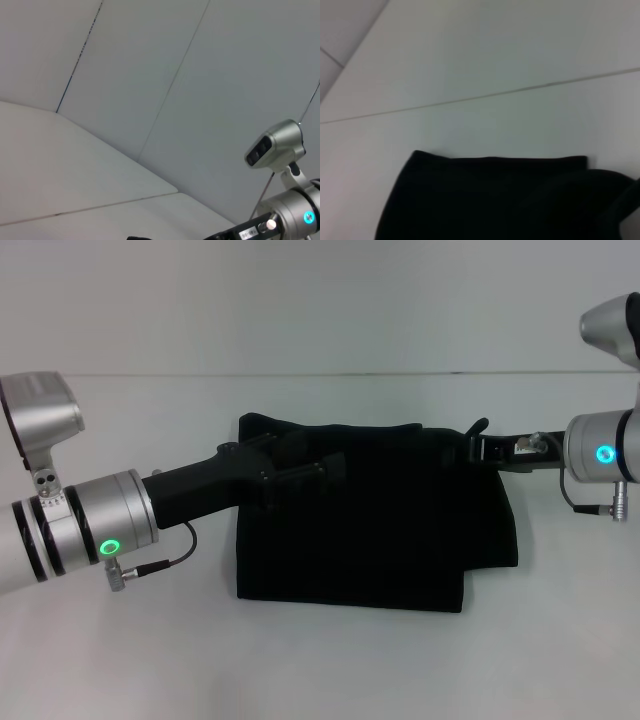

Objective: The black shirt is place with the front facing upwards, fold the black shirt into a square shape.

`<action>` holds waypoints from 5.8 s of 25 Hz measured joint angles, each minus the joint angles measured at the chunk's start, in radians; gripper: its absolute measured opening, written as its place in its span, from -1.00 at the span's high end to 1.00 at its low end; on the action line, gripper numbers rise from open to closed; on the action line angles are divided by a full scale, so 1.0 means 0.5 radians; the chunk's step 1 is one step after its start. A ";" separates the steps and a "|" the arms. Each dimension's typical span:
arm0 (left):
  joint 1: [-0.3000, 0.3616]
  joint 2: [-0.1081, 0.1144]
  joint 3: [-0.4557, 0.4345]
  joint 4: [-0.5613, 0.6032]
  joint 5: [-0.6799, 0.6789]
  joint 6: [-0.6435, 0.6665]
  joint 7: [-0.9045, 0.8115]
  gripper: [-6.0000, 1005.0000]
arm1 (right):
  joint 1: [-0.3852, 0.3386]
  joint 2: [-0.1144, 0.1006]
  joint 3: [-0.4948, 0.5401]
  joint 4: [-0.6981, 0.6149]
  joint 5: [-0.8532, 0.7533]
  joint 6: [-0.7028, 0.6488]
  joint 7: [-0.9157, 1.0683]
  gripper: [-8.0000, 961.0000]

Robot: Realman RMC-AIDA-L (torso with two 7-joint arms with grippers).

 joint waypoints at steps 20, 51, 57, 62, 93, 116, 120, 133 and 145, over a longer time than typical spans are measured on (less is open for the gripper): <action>-0.011 0.003 0.007 -0.004 0.011 -0.041 -0.027 -0.68 | -0.244 -0.135 0.268 -0.229 0.005 -0.544 0.054 0.78; -0.021 0.000 0.007 -0.003 0.011 -0.123 -0.026 -0.68 | -0.148 -0.048 0.238 -0.096 -0.244 -0.425 0.149 -0.13; -0.013 0.000 0.007 -0.003 0.011 -0.128 -0.026 -0.68 | -0.142 -0.030 0.236 -0.094 -0.250 -0.397 0.146 0.18; -0.007 0.000 0.007 -0.003 0.010 -0.128 -0.027 -0.68 | -0.142 -0.023 0.224 -0.092 -0.250 -0.394 0.113 0.36; 0.046 0.069 -0.216 0.019 -0.014 -0.125 -0.028 -0.68 | 0.249 -0.048 0.222 -0.232 -0.148 -0.648 0.075 0.93; 0.119 0.124 -0.325 0.093 -0.013 -0.140 -0.013 -0.68 | 0.516 -0.007 0.182 -0.247 -0.149 -0.658 0.081 0.93; 0.174 0.157 -0.393 0.141 -0.013 -0.137 -0.013 -0.68 | 0.566 0.005 0.176 -0.249 -0.147 -0.659 0.085 0.93; 0.205 0.161 -0.444 0.163 -0.013 -0.148 -0.009 -0.68 | 0.800 0.138 0.089 -0.443 -0.119 -0.652 0.085 0.93; 0.207 0.158 -0.459 0.166 -0.013 -0.137 -0.008 -0.68 | 0.613 0.132 0.030 -0.418 -0.113 -0.644 0.127 0.93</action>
